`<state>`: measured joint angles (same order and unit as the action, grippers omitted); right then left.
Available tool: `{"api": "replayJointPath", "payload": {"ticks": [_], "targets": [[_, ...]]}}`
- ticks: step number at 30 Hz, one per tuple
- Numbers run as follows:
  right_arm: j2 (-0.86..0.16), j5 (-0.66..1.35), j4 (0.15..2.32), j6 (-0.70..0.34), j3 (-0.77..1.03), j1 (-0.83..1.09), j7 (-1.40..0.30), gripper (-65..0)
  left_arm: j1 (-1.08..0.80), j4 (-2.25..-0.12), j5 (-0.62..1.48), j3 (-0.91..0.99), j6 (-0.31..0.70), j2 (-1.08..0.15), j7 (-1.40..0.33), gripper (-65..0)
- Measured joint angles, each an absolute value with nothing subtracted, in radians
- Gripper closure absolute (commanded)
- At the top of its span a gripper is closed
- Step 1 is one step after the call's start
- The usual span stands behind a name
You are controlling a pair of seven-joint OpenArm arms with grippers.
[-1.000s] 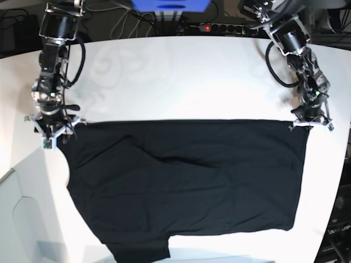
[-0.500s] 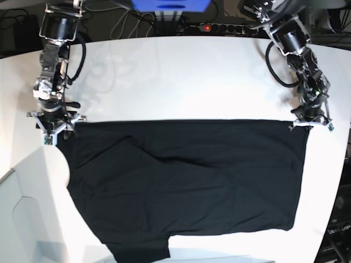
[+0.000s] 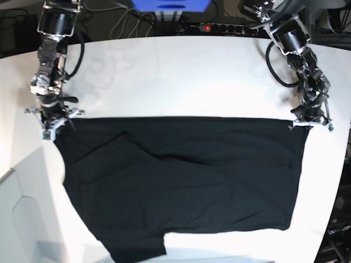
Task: Fold the T-shirt properly
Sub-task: 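Grasp the collar edge with both grippers and drag it toward the robot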
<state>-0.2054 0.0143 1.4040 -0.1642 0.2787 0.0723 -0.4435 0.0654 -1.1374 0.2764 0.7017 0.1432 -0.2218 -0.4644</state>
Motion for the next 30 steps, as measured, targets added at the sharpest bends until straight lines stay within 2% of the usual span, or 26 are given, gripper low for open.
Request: {"api": "replayJointPath", "payload": {"ticks": [4, 8, 11, 20, 30], "targets": [[-0.208, 0.008, 1.473, -0.165, 0.34, 0.127, -0.5, 0.0, 0.02, -1.198, 0.288, 0.697, 0.159, -0.21, -0.485, 0.0], [-0.216, 0.007, 1.528, -0.165, 0.342, 0.167, -0.485, 0.0, -0.028, -1.285, 0.278, 0.701, 0.147, -0.172, -0.518, 0.0], [-0.216, 0.005, 1.575, -0.165, 0.342, 0.207, -0.492, 0.0, -0.08, -1.38, 0.27, 0.704, 0.139, -0.147, -0.587, 0.0], [-0.221, 0.001, 1.713, -0.165, 0.351, 0.325, -0.486, 0.0, -0.252, -1.681, 0.276, 0.705, 0.142, -0.068, -0.595, 0.0], [-0.238, 0.007, 1.75, -0.165, 0.433, 0.363, -0.486, 0.0, -0.301, -1.789, 0.281, 0.705, 0.144, -0.064, -0.602, 0.0]]}}
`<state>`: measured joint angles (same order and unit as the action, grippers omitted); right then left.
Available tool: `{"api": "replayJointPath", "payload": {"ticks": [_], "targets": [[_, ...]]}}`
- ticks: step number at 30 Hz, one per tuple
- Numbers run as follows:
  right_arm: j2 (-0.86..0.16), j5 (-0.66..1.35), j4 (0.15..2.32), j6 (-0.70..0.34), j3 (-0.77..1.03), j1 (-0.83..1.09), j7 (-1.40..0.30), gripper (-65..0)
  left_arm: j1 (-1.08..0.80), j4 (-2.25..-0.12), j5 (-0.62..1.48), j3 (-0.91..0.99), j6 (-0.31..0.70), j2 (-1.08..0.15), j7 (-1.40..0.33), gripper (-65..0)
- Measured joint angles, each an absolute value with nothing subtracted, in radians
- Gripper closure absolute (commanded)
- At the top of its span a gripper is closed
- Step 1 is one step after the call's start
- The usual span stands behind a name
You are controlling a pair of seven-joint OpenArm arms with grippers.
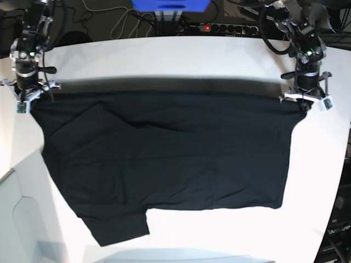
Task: Fold the T-shirt properly
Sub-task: 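Grasp the collar edge with both grippers and drag it toward the robot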
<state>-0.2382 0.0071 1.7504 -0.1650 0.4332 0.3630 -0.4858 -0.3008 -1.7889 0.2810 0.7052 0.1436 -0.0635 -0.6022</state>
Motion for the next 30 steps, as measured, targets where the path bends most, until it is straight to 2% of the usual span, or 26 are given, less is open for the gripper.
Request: {"api": "replayJointPath", "payload": {"ticks": [9, 21, 25, 30], "targets": [[-0.249, 0.004, 1.761, -0.165, 0.43, 0.25, -0.497, 0.0, -0.204, -1.788, 0.282, 0.705, 0.146, -0.069, -0.609, 0.0], [-0.249, 0.0, 1.655, -0.168, 0.373, -0.07, -0.498, 0.0, -0.049, -1.716, 0.274, 0.705, 0.139, -0.069, -0.604, 0.0], [-0.251, -0.001, 1.657, -0.167, 0.377, -0.04, -0.489, 0.0, -0.053, -1.722, 0.277, 0.705, 0.139, -0.069, -0.603, 0.0], [-0.247, -0.007, 1.726, -0.168, 0.379, 0.13, -0.498, 0.0, -0.104, -1.736, 0.281, 0.714, 0.143, -0.067, -0.637, 0.0]]}}
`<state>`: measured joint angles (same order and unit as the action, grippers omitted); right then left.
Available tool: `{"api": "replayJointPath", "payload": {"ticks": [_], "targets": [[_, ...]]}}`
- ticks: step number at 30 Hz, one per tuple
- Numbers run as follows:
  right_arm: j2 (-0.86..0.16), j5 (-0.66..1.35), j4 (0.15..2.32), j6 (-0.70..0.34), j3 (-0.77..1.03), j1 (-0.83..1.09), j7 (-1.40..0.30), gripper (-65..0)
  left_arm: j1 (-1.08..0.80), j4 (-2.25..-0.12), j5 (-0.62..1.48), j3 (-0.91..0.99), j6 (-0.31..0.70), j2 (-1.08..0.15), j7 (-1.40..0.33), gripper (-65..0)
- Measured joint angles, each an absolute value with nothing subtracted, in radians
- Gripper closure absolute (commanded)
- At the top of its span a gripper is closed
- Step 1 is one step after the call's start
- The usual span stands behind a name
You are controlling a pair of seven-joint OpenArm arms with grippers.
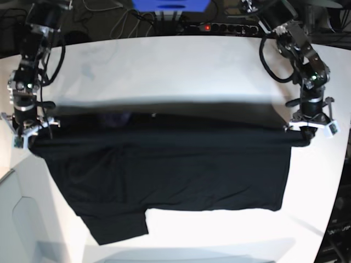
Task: Fold the T-shirt properly
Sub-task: 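Grasp the collar edge with both grippers and drag it toward the robot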
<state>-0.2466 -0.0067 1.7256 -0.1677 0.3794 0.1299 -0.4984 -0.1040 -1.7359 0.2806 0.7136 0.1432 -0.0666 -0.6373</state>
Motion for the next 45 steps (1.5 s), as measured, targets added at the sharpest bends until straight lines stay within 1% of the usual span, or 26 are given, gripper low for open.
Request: {"api": "replayJointPath", "payload": {"ticks": [4, 9, 17, 20, 24, 29, 37, 45], "targets": [[-0.215, 0.001, 1.805, -0.168, 0.379, 0.246, -0.496, 0.0, -0.159, -1.769, 0.272, 0.757, 0.139, -0.062, -0.681, 0.0], [-0.218, 0.003, 1.85, -0.168, 0.378, 0.38, -0.495, 0.0, -0.223, -1.79, 0.277, 0.757, 0.142, -0.064, -0.693, 0.0], [-0.219, 0.005, 1.847, -0.166, 0.378, 0.49, -0.487, 0.0, -0.307, -1.787, 0.277, 0.751, 0.143, -0.063, -0.684, 0.0], [-0.219, 0.002, 1.846, -0.165, 0.375, 0.524, -0.485, 0.0, -0.341, -1.787, 0.273, 0.754, 0.142, -0.036, -0.686, 0.0], [-0.228, 0.003, 1.842, -0.165, 0.372, 0.571, -0.485, 0.0, -0.38, -1.787, 0.273, 0.751, 0.142, -0.034, -0.694, 0.0], [-0.227, 0.001, 1.798, -0.165, 0.373, 0.606, -0.482, 0.0, -0.451, -1.787, 0.278, 0.751, 0.142, -0.01, -0.693, 0.0], [-0.224, 0.0, 1.795, -0.165, 0.377, 0.633, -0.478, 0.0, -0.546, -1.787, 0.279, 0.75, 0.143, 0.005, -0.686, 0.0], [-0.227, 0.0, 1.797, -0.165, 0.378, 0.639, -0.482, 0.0, -0.585, -1.788, 0.281, 0.75, 0.143, 0.002, -0.685, 0.0]]}}
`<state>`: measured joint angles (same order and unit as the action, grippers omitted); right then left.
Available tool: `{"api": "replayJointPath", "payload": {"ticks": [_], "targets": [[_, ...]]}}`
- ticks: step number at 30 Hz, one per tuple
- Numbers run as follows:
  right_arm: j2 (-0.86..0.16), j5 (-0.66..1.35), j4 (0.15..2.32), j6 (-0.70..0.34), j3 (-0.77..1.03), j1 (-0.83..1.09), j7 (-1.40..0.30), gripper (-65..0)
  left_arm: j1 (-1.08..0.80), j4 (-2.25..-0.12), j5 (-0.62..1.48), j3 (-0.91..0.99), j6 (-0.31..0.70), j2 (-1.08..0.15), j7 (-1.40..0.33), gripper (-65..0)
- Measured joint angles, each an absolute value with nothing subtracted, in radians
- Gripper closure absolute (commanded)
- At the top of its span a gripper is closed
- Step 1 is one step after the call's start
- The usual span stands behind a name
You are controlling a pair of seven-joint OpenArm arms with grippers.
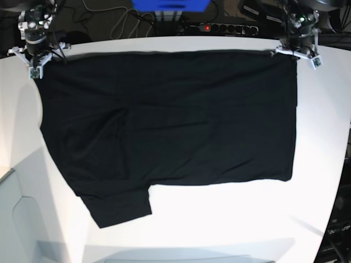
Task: Fold the T-shirt properly
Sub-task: 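Grasp the collar edge with both grippers and drag it toward the robot, then release and reach both grippers down to the shirt's side edges near the hem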
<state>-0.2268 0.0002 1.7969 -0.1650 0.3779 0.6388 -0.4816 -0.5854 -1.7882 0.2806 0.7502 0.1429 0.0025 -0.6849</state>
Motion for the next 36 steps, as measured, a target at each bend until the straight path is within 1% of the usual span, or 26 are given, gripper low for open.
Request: {"api": "replayJointPath", "payload": {"ticks": [4, 19, 21, 23, 26, 29, 31, 34, 36], "targets": [[-0.224, -0.001, 1.797, -0.165, 0.422, 0.663, -0.488, 0.0, -0.596, -1.788, 0.277, 0.752, 0.142, 0.0, -0.692, 0.0], [-0.224, -0.001, 1.797, -0.165, 0.414, 0.68, -0.486, -0.1, -0.612, -1.788, 0.278, 0.75, 0.142, -0.001, -0.688, -0.1], [-0.224, 0.0, 1.797, -0.165, 0.414, 0.68, -0.486, -3.5, -0.613, -1.788, 0.277, 0.75, 0.143, -0.003, -0.689, -0.5], [-0.225, 0.0, 1.797, -0.165, 0.414, 0.679, -0.486, -8.4, -0.611, -1.788, 0.276, 0.75, 0.143, -0.004, -0.71, -4.7], [-0.225, -0.001, 1.8, -0.165, 0.414, 0.68, -0.486, -17.9, -0.603, -1.798, 0.273, 0.754, 0.142, -0.012, -0.79, -18.4], [-0.227, -0.001, 1.803, -0.165, 0.416, 0.679, -0.485, -24.3, -0.603, -1.802, 0.273, 0.757, 0.142, -0.014, -0.797, -30.5], [-0.227, 0.0, 1.805, -0.165, 0.417, 0.68, -0.486, -27.2, -0.602, -1.803, 0.273, 0.758, 0.142, -0.013, -0.798, -36.8], [-0.218, 0.001, 1.834, -0.165, 0.439, 0.679, -0.486, -29.1, -0.601, -1.829, 0.274, 0.757, 0.143, -0.01, -0.823, -42.5], [-0.196, -0.001, 1.869, -0.164, 0.476, 0.654, -0.484, -29.4, -0.601, -1.874, 0.281, 0.763, 0.143, -0.003, -0.83, -43.2]]}}
